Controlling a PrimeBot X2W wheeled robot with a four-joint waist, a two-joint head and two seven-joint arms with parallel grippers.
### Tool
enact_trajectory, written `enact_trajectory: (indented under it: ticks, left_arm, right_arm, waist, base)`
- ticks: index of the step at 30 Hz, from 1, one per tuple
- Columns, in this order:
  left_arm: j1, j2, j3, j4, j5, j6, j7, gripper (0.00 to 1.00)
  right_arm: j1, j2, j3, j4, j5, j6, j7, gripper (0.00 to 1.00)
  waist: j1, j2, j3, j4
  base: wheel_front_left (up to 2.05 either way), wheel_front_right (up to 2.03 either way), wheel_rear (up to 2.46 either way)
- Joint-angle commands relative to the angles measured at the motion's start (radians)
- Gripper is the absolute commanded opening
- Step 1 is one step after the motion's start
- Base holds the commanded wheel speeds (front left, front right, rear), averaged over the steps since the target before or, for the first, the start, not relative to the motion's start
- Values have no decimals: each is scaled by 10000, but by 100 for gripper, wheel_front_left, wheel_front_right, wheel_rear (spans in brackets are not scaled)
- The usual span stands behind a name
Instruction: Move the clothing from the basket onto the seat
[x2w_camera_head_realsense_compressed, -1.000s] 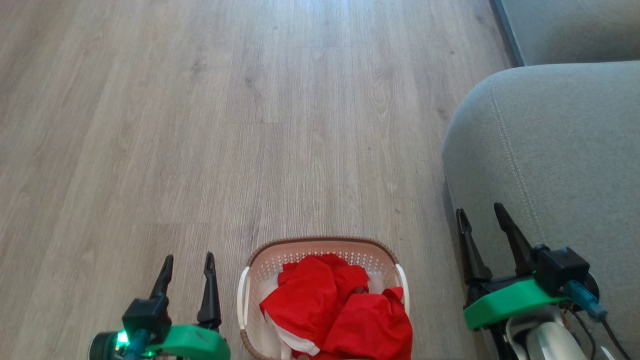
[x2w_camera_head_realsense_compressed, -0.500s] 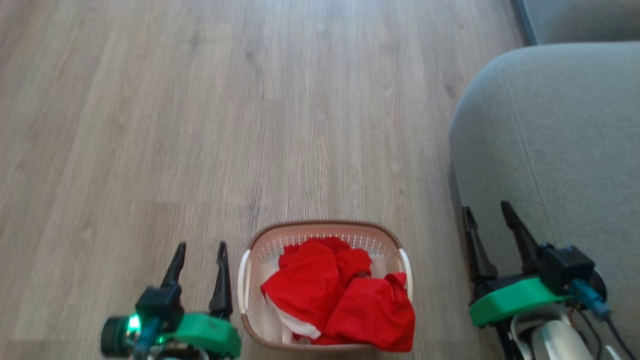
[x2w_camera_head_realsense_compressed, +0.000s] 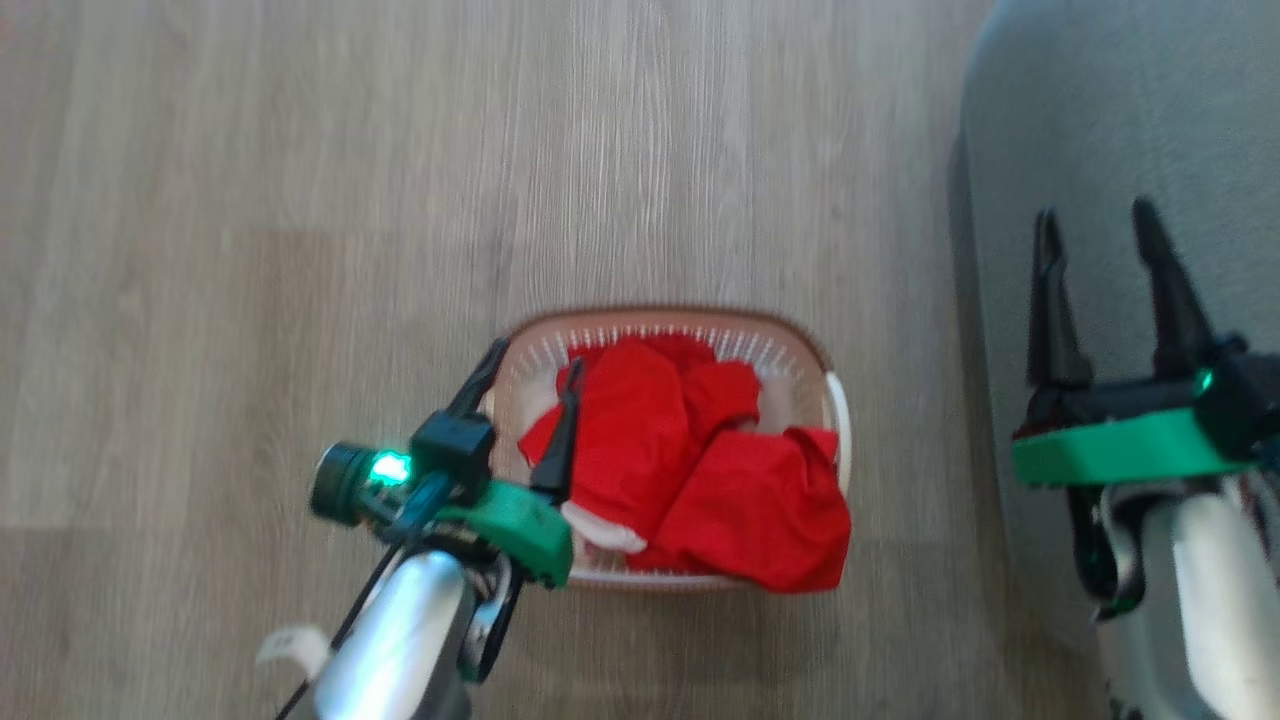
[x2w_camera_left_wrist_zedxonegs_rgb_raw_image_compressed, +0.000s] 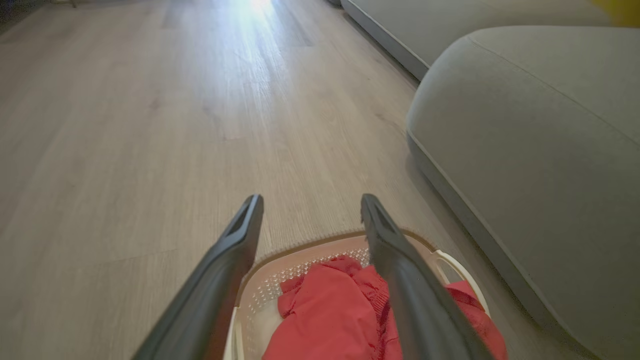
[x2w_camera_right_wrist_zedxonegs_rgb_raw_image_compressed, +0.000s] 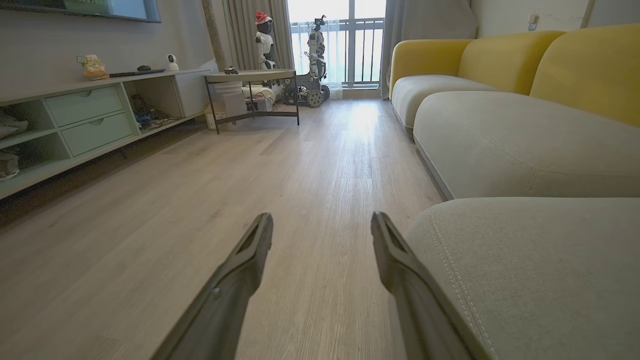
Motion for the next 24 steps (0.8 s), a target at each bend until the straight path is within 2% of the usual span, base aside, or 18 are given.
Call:
enact_trajectory:
  ticks: [1,6,12,19,24]
  left_arm:
    - [-571,68,-82,179,-151,-116,-124,100]
    - [-1803,68,-1374,1914,-494,-373,-124,100]
    - [-3241,68,-2868,3583,-1094,-541,-124,100]
    - [-4608,68,-4579,4821,-1840,-640,-46,100]
    - [-5328,68,-5675,5167,-2473,-715,355,100]
  right_arm:
    - [-425,-110,113,-472,-156,-2,-93,100]
    - [-1122,-110,-181,-932,-408,-2,-93,100]
    - [-1863,-110,-54,-1355,-606,-2,-93,100]
    - [-2378,-110,176,-1674,-646,-2,-93,100]
    - [-2619,-110,301,-1903,-671,-2,-93,100]
  waist:
    - [-1,0,1249,59]
    - [-1,0,2392,19]
    - [-1,0,3623,-82]
    - [-1,0,4729,-126]
    - [-1,0,5353,-256]
  base:
    - [0,0,0]
    - [0,0,0]
    - [0,0,0]
    - [0,0,0]
    - [0,0,0]
